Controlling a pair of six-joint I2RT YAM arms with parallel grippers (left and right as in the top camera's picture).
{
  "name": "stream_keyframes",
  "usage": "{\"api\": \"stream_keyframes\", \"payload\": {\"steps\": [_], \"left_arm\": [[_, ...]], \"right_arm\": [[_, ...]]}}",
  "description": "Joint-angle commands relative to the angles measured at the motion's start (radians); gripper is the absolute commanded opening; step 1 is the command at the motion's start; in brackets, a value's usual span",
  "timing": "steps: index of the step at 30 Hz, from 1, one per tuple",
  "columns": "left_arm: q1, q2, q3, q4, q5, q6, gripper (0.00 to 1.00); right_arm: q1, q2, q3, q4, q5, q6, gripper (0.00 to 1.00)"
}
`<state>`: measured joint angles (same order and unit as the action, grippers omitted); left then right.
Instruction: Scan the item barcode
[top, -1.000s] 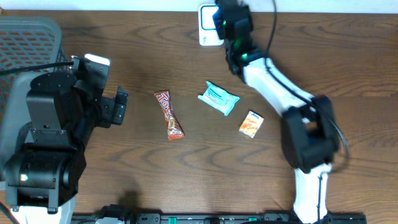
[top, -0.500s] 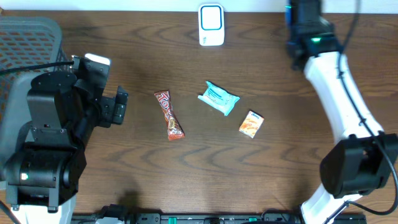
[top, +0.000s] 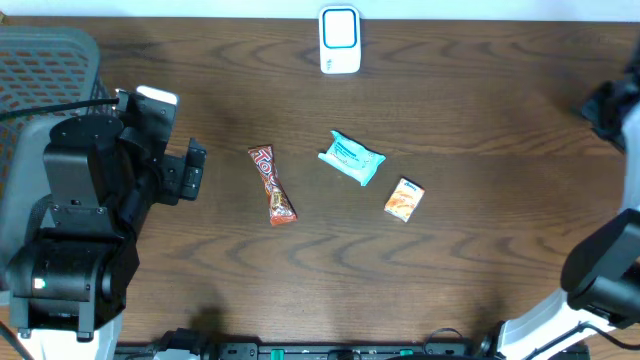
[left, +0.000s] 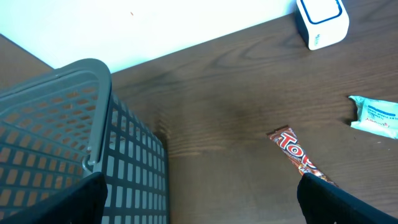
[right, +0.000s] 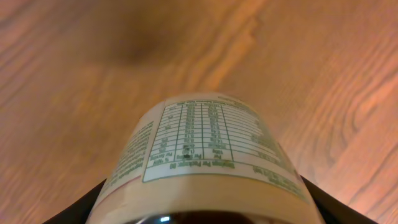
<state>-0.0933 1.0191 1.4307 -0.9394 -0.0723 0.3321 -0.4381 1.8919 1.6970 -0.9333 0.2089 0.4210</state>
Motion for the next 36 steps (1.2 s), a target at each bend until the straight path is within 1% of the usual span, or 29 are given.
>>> {"api": "stream_keyframes", "payload": {"steps": [1, 3, 7, 11, 13, 19, 22, 23, 24, 25, 26, 27, 31, 36], "left_arm": [[0.005, -0.001, -0.003, -0.003, 0.013, -0.016, 0.98], [0.005, -0.001, -0.003, -0.003, 0.013, -0.016, 0.98], [0.005, -0.001, -0.003, -0.003, 0.013, -0.016, 0.98], [0.005, -0.001, -0.003, -0.003, 0.013, -0.016, 0.98], [0.005, -0.001, -0.003, -0.003, 0.013, -0.016, 0.98], [0.005, -0.001, -0.003, -0.003, 0.013, -0.016, 0.98], [0.005, -0.001, -0.003, -0.003, 0.013, -0.016, 0.98], [0.005, -0.001, -0.003, -0.003, 0.013, -0.016, 0.98], [0.005, -0.001, -0.003, -0.003, 0.013, -0.016, 0.98], [0.005, -0.001, -0.003, -0.003, 0.013, -0.016, 0.98], [0.005, -0.001, -0.003, -0.003, 0.013, -0.016, 0.98], [0.005, -0.001, -0.003, -0.003, 0.013, -0.016, 0.98], [0.005, -0.001, -0.003, -0.003, 0.013, -0.016, 0.98], [0.005, -0.001, -0.003, -0.003, 0.013, -0.016, 0.98]], "right_arm": [[-0.076, 0.06, 0.005, -0.007, -0.081, 0.039, 0.51], [-0.117, 0.095, 0.005, -0.011, -0.081, 0.039, 0.51], [-0.183, 0.163, 0.005, -0.015, -0.081, 0.039, 0.54], [-0.24, 0.227, 0.005, -0.034, -0.088, 0.039, 0.51], [-0.261, 0.248, 0.005, -0.039, -0.087, 0.039, 0.51], [-0.309, 0.256, 0.005, -0.038, -0.087, 0.034, 0.59], [-0.329, 0.256, 0.005, -0.044, -0.084, 0.022, 0.59], [-0.335, 0.256, 0.005, -0.048, -0.084, 0.023, 0.64], [-0.34, 0.255, 0.005, -0.051, -0.084, 0.023, 0.78], [-0.344, 0.255, 0.005, -0.056, -0.085, 0.023, 0.86], [-0.348, 0.255, 0.005, -0.065, -0.087, 0.022, 0.91], [-0.352, 0.254, 0.006, -0.074, -0.087, 0.023, 0.99], [-0.366, 0.238, 0.02, -0.102, -0.087, 0.013, 0.99], [-0.373, 0.175, 0.095, -0.175, -0.098, 0.012, 0.99]]}}
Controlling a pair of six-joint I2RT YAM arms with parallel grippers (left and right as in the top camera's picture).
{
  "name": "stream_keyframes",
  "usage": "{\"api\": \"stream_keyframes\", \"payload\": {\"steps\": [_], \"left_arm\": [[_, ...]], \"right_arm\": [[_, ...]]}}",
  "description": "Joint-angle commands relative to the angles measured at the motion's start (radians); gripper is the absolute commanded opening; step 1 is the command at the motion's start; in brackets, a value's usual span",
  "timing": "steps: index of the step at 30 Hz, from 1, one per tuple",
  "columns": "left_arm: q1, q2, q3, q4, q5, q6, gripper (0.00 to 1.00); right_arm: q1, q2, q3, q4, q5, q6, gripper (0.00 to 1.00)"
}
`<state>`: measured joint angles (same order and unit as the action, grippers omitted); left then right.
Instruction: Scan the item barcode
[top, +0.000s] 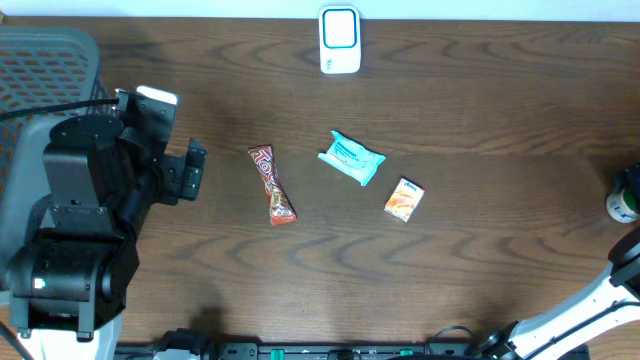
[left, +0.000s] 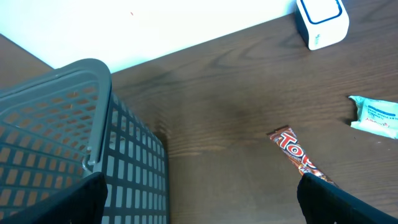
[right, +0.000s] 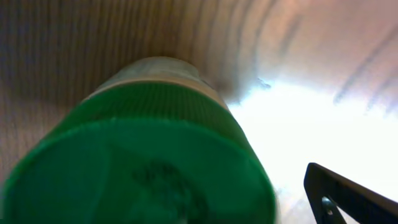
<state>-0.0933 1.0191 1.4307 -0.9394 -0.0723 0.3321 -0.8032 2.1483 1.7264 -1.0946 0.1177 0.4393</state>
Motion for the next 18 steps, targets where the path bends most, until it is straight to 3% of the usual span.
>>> {"api": "stream_keyframes", "payload": {"steps": [1, 11, 18], "left_arm": [[0.005, -0.001, -0.003, -0.003, 0.013, -0.016, 0.98], [0.005, -0.001, -0.003, -0.003, 0.013, -0.016, 0.98], [0.005, -0.001, -0.003, -0.003, 0.013, -0.016, 0.98]], "right_arm": [[-0.008, -0.103, 0.09, -0.033, -0.026, -0.006, 0.99], [0.021, -0.344, 0.172, -0.097, -0.627, -0.008, 0.99], [0.254, -0.438, 0.172, -0.194, -0.642, -0.142, 0.99]]}}
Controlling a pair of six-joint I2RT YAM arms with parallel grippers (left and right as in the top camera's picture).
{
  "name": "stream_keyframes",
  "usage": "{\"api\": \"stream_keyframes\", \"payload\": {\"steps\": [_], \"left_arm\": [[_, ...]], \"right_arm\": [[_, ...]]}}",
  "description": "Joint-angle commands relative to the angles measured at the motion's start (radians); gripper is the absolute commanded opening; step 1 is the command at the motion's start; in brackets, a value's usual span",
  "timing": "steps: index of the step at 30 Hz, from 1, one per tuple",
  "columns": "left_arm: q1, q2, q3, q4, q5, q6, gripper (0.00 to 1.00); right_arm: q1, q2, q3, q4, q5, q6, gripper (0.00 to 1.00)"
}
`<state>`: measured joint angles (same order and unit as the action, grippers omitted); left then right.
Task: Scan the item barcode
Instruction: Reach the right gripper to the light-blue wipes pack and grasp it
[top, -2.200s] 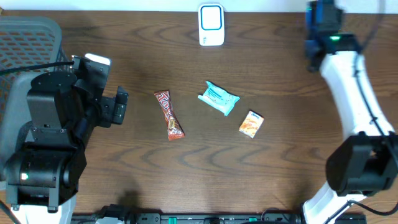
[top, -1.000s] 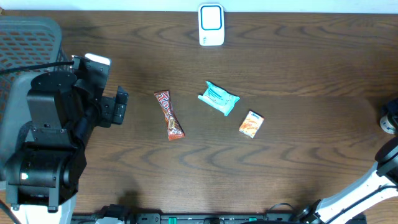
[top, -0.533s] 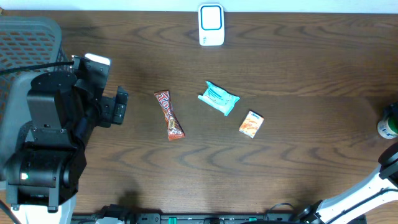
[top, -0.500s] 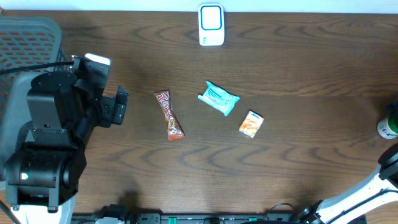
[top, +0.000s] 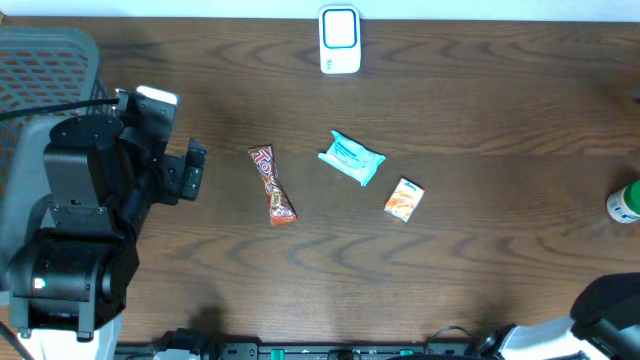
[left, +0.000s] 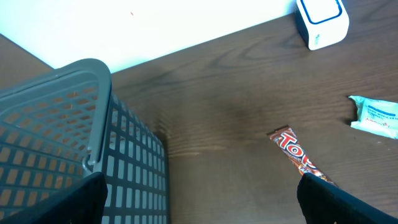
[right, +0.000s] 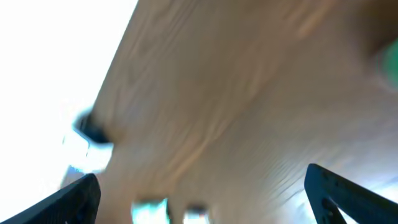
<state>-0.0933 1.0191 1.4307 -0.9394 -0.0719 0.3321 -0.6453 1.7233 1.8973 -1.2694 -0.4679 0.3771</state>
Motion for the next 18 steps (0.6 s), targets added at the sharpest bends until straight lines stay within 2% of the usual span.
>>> {"api": "stream_keyframes", "payload": {"steps": [1, 10, 15, 18], "left_arm": [[0.005, -0.001, -0.003, -0.003, 0.012, -0.016, 0.98], [0.005, -0.001, -0.003, -0.003, 0.013, -0.016, 0.98], [0.005, -0.001, -0.003, -0.003, 0.013, -0.016, 0.98], [0.005, -0.001, -0.003, -0.003, 0.012, -0.016, 0.98]], "right_arm": [[0.13, -0.016, 0.002, -0.028, -0.042, -0.079, 0.99], [0.562, -0.016, -0.035, -0.089, 0.264, -0.087, 0.99], [0.787, -0.015, -0.102, -0.045, 0.28, -0.087, 0.99], [0.88, -0.007, -0.175, 0.031, 0.237, -0.026, 0.99]]}}
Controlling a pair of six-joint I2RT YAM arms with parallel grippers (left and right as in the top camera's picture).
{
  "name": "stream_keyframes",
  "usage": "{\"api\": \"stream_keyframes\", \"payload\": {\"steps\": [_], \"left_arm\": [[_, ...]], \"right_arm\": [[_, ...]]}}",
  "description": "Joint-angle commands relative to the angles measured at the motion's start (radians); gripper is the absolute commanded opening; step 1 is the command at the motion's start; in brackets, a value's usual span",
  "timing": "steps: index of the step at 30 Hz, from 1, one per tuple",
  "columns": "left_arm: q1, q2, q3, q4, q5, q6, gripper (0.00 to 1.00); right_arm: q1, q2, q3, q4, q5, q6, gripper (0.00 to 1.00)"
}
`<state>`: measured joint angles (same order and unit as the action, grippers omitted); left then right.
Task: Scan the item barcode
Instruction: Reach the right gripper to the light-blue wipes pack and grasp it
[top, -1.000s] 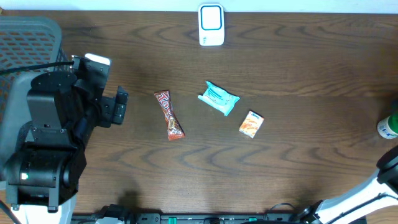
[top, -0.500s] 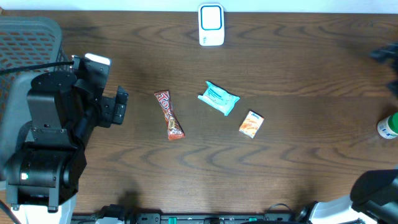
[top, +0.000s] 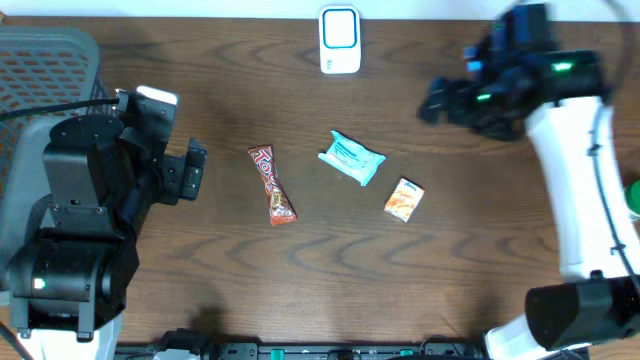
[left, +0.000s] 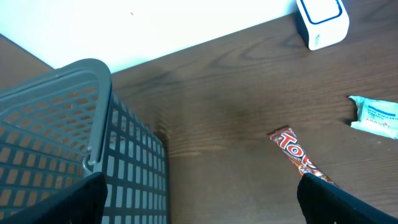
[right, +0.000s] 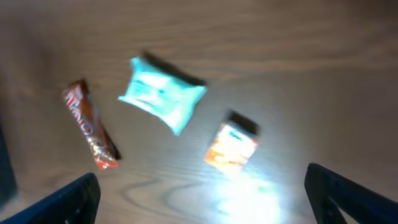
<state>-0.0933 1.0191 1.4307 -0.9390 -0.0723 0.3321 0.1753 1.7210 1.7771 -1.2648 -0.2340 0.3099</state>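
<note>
Three packets lie mid-table: a red candy bar, a teal pack and a small orange pack. The white scanner stands at the back edge. A green-capped bottle peeks out at the right edge behind the right arm. My right gripper hangs open and empty above the back right of the table, right of the teal pack. My left gripper is open and empty, left of the candy bar.
A grey mesh basket stands at the far left beside the left arm. The white right arm runs along the right side of the table.
The right arm, then almost out of the overhead view, now reaches over the back right of the table. Its camera now shows the three packets. The left arm has not moved.
My right gripper first held the labelled bottle near the right edge. Then the bottle stood on the table at the right edge with the gripper just above its green cap. Afterwards the gripper was away from it, and now it is open over the packets.
</note>
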Motion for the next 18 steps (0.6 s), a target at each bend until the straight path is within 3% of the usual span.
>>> {"api": "stream_keyframes", "payload": {"steps": [1, 5, 10, 18], "left_arm": [[0.005, -0.001, -0.003, -0.003, 0.013, -0.016, 0.98], [0.005, -0.001, -0.003, -0.003, 0.013, -0.016, 0.98], [0.005, -0.001, -0.003, -0.003, 0.013, -0.016, 0.98], [0.005, -0.001, -0.003, -0.003, 0.013, -0.016, 0.98]], "right_arm": [[0.085, 0.001, -0.088, 0.058, -0.013, 0.08, 0.99], [0.135, 0.025, -0.211, 0.163, -0.076, 0.19, 0.99], [0.178, 0.033, -0.35, 0.327, -0.218, 0.16, 0.99], [0.189, 0.051, -0.548, 0.614, -0.322, 0.329, 0.99]]}}
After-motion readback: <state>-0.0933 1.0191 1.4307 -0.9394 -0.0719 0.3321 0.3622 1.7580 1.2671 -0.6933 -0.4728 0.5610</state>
